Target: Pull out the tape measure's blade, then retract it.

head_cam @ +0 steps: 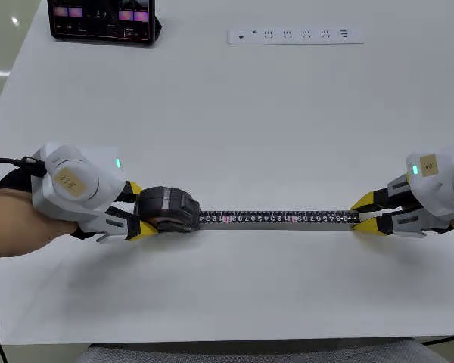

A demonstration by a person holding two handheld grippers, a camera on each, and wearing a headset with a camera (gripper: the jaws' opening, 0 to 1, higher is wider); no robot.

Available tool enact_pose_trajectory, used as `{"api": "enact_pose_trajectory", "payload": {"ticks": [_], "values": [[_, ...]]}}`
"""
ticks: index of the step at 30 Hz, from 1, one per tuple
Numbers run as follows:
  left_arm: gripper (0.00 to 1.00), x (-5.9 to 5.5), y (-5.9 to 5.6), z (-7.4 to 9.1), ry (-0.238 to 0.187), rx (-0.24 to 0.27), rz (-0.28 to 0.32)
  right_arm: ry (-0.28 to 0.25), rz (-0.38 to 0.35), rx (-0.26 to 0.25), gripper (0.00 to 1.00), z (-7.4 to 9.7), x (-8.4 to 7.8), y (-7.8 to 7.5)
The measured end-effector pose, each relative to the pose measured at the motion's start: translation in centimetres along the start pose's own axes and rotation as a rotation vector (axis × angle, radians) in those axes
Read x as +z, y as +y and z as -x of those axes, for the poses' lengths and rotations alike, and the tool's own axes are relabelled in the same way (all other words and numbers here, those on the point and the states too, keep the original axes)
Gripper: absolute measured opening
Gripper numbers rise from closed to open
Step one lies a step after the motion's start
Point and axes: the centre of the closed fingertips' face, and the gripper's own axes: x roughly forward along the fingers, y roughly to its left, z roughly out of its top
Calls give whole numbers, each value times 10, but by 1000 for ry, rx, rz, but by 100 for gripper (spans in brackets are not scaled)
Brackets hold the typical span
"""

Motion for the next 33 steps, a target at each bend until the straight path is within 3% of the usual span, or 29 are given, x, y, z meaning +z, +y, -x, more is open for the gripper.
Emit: {"api": "enact_pose_trajectory", "payload": {"ticks": [12, 20, 23, 26, 33], "values": [[27, 2, 0, -1, 4, 10, 8, 45, 8, 10, 11, 1, 0, 2], [27, 2, 1, -2, 4, 14, 12, 49, 12, 5, 12, 2, -1, 2], [28, 2, 1, -3, 3, 15, 17, 43, -17, 8, 15, 2, -1, 4], [35, 3, -4, -6, 4, 2, 31, 34, -44, 11, 20, 2, 0, 6], [34, 3, -2, -6, 10, 13, 17, 28, -45, 4, 21, 3, 2, 5]]}}
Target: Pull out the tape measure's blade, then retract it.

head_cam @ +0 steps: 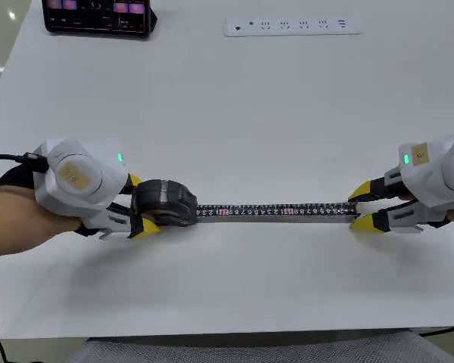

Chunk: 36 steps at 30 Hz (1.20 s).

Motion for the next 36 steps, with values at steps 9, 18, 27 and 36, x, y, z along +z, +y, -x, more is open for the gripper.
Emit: {"api": "enact_pose_trajectory", "payload": {"ticks": [9, 18, 27, 36], "values": [[40, -2, 1, 4, -3, 7, 31, -62, -81, 0, 26, 1, 8, 0], [47, -1, 6, 9, -24, 26, 54, -87, -108, -24, 30, 4, 12, 1], [48, 4, 9, 14, -51, 54, 74, -103, -158, -43, 35, 3, 13, 1], [53, 3, 7, 24, -87, 76, 135, -165, -222, -104, 41, 7, 22, -1]]}}
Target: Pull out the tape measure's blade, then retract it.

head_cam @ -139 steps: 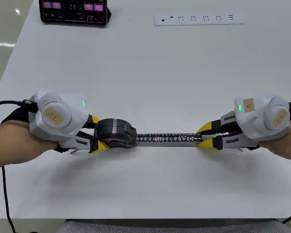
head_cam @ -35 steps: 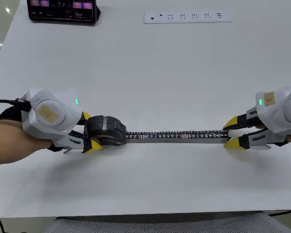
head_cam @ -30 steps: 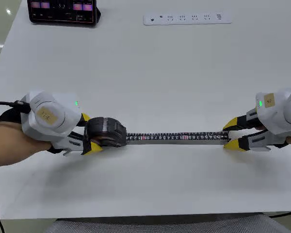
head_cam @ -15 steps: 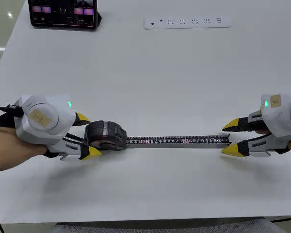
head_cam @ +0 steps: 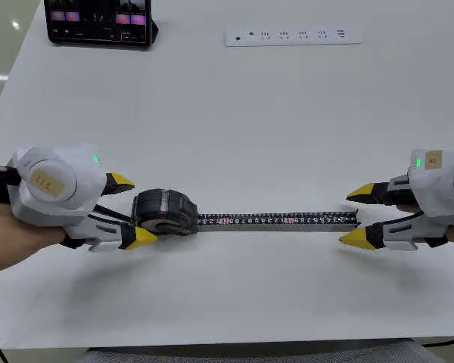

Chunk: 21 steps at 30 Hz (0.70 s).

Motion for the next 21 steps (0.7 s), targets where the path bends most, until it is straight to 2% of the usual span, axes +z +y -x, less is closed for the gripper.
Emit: {"api": "enact_pose_trajectory", "payload": {"ticks": [4, 5, 9, 15, 17, 18, 21], "values": [[55, -1, 0, 5, -22, 21, 28, -33, -50, -30, 46, 2, 2, 2], [55, 0, 1, 8, -35, 41, 41, -40, -60, -38, 48, 3, 2, 2], [56, 0, 6, 17, -75, 75, 88, -66, -86, -68, 51, 7, 4, 3], [57, 0, 7, 25, -122, 112, 116, -92, -105, -103, 54, 12, 7, 5], [57, 2, 6, 27, -146, 121, 130, -107, -114, -119, 56, 14, 10, 5], [57, 7, 6, 30, -180, 128, 144, -114, -117, -125, 56, 15, 11, 6], [58, 8, 4, 33, -198, 151, 144, -128, -124, -148, 58, 17, 13, 8]]}}
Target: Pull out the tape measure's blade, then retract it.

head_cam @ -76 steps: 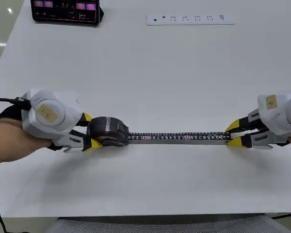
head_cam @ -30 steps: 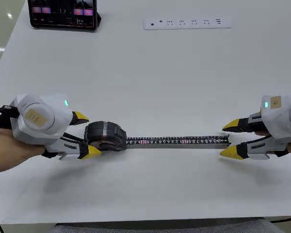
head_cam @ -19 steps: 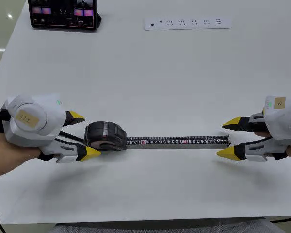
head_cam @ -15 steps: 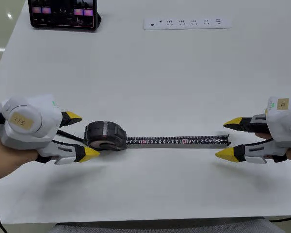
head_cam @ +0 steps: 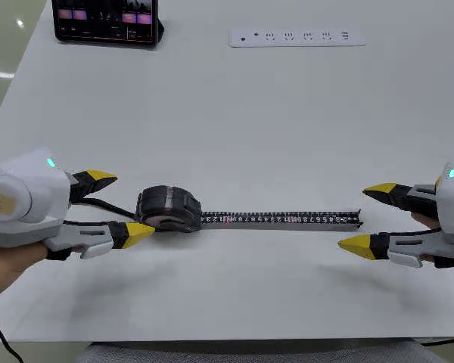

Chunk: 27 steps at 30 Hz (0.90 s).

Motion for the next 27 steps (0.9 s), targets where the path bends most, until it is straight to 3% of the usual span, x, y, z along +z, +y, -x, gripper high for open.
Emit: {"api": "enact_pose_trajectory", "payload": {"ticks": [2, 10, 14, 23, 27], "values": [[58, -2, -1, 2, 0, 5, 8, -10, -12, -7, 59, 1, 0, 3], [63, 5, -4, 10, -67, 31, 67, -43, -23, -52, 62, 6, 5, 8], [69, 3, -11, 11, -86, 35, 95, -60, -31, -63, 67, 7, 9, 9], [84, -11, -19, 14, -78, 56, 155, -67, -41, -72, 79, 9, 9, 13], [86, -16, -21, 18, -76, 63, 172, -65, -48, -70, 83, 11, 5, 16]]}}
